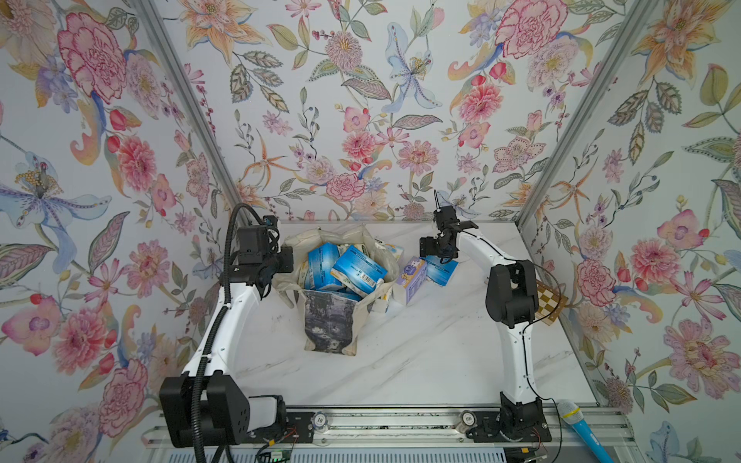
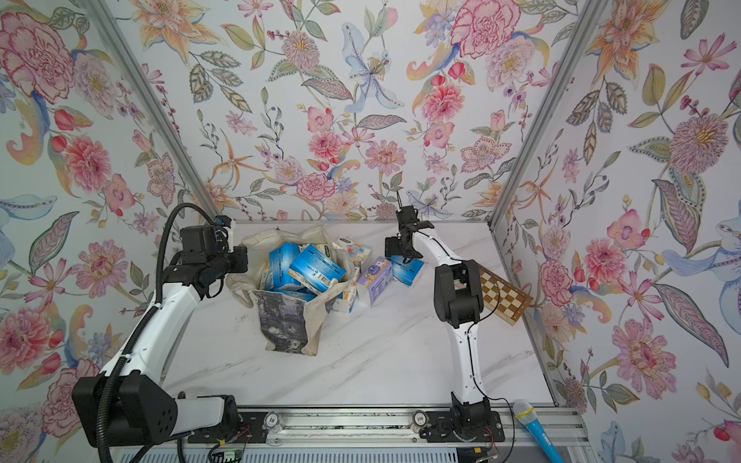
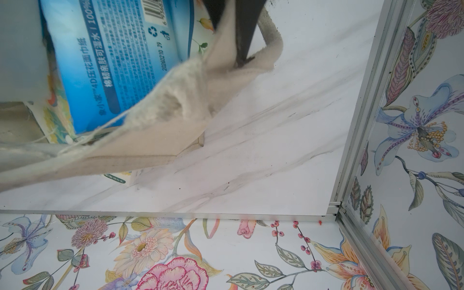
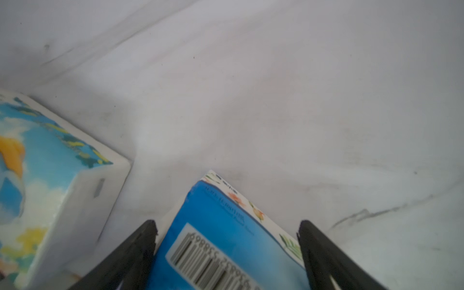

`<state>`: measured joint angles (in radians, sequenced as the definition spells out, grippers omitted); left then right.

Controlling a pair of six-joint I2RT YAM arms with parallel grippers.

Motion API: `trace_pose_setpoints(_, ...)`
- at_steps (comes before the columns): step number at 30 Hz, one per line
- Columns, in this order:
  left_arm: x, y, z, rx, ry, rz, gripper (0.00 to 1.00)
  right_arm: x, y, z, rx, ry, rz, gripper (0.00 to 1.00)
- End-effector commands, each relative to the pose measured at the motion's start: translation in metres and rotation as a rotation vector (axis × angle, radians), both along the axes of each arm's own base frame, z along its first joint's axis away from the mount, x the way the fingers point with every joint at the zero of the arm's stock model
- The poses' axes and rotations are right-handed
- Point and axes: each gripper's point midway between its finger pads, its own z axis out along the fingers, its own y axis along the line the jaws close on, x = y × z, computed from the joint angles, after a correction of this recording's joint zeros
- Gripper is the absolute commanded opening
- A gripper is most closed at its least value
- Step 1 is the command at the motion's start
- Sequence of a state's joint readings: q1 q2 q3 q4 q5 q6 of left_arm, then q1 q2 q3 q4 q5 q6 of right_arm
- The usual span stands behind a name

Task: Put tissues into the canvas bag
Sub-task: Pick up the pack of facial tissues from the center of the board.

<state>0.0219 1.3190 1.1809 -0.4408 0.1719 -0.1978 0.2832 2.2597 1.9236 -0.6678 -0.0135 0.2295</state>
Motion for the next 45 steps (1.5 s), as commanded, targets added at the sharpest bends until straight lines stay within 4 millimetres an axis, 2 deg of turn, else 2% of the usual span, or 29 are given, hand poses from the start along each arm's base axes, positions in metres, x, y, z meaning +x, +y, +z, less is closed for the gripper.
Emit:
trace_pose_setpoints(1, 0.002, 0.008, 0.009, 0.013, -0.031, 0.023, 0.00, -0.023, -0.003, 0.015, 0.043, 0.006, 0.003, 0.90)
trace_pose_setpoints(6, 0.000, 0.008, 0.007, 0.007, -0.032, 0.022, 0.00, -0.065, -0.009, 0.007, 0.112, 0.075, -0.008, 0.90)
trace_pose_setpoints(8, 0.000, 0.008, 0.008, 0.005, -0.034, 0.020, 0.00, -0.075, -0.014, 0.011, 0.139, 0.071, -0.023, 0.90)
trace_pose_setpoints(13, 0.000, 0.007, 0.012, -0.003, -0.044, 0.022, 0.00, -0.081, -0.032, 0.042, 0.188, -0.008, -0.043, 0.91)
trace_pose_setpoints(16, -0.001, 0.006, 0.013, -0.010, -0.051, 0.023, 0.00, -0.086, -0.039, 0.058, 0.179, -0.059, -0.010, 0.94)
trace_pose_setpoints(18, -0.003, 0.007, 0.013, -0.011, -0.052, 0.026, 0.00, -0.095, -0.045, 0.057, 0.175, -0.059, 0.014, 1.00)
trace_pose_setpoints(23, -0.003, 0.007, 0.012, -0.011, -0.049, 0.028, 0.00, -0.122, -0.040, 0.040, 0.229, -0.008, 0.125, 0.99)
trace_pose_setpoints(27, -0.001, 0.005, 0.017, -0.018, -0.058, 0.020, 0.00, -0.136, -0.045, 0.031, 0.184, 0.001, 0.183, 0.99)
trace_pose_setpoints(35, -0.001, 0.003, 0.019, -0.032, -0.065, 0.017, 0.01, -0.131, -0.060, 0.029, 0.058, -0.041, 0.248, 0.99)
trace_pose_setpoints(40, -0.004, 0.006, 0.017, -0.024, -0.061, 0.025, 0.01, -0.131, -0.054, 0.018, 0.091, -0.022, 0.307, 0.99)
trace_pose_setpoints(45, -0.004, 0.005, 0.019, -0.018, -0.059, 0.022, 0.01, -0.128, -0.042, 0.012, 0.206, -0.004, 0.352, 0.99)
